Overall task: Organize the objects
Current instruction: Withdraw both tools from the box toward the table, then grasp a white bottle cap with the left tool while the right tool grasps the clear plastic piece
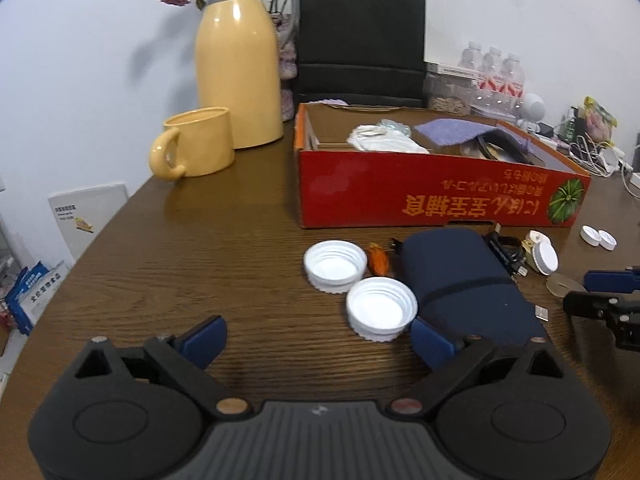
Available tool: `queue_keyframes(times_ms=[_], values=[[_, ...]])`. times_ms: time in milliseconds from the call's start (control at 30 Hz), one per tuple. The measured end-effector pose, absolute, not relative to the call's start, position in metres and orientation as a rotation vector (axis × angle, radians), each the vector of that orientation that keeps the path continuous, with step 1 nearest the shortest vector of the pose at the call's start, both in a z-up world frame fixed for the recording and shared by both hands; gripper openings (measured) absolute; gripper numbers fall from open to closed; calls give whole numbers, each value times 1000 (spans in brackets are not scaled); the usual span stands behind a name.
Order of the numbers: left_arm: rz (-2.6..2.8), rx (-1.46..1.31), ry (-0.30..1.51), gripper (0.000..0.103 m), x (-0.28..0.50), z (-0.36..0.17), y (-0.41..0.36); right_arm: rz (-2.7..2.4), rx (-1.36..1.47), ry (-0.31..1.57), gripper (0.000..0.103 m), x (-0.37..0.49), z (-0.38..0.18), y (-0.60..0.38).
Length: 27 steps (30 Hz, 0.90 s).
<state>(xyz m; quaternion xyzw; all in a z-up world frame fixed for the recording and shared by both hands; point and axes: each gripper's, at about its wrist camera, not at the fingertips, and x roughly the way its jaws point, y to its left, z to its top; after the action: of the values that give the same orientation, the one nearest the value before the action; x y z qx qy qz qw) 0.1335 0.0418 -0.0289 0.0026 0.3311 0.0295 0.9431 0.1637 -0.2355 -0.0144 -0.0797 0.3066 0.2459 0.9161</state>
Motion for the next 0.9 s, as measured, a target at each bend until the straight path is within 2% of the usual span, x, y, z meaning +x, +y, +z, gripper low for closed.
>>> queue_keyframes(times_ms=[67, 100, 200, 233, 267, 900], values=[[60, 8, 677, 94, 137, -31, 40, 512, -166, 626, 32, 163, -14, -234], [55, 4, 675, 92, 139, -32, 40, 512, -166, 625, 22, 163, -14, -234], [14, -22, 665, 71, 142, -32, 40, 514, -161, 624, 10, 163, -13, -234], [-6, -29, 665, 56, 142, -32, 40, 517, -160, 624, 8, 163, -13, -235], [-17, -29, 655, 36, 142, -31, 38, 519, -160, 623, 7, 163, -13, -235], [-29, -20, 527, 37, 126, 5, 28, 543, -139, 504, 5, 150, 15, -238]])
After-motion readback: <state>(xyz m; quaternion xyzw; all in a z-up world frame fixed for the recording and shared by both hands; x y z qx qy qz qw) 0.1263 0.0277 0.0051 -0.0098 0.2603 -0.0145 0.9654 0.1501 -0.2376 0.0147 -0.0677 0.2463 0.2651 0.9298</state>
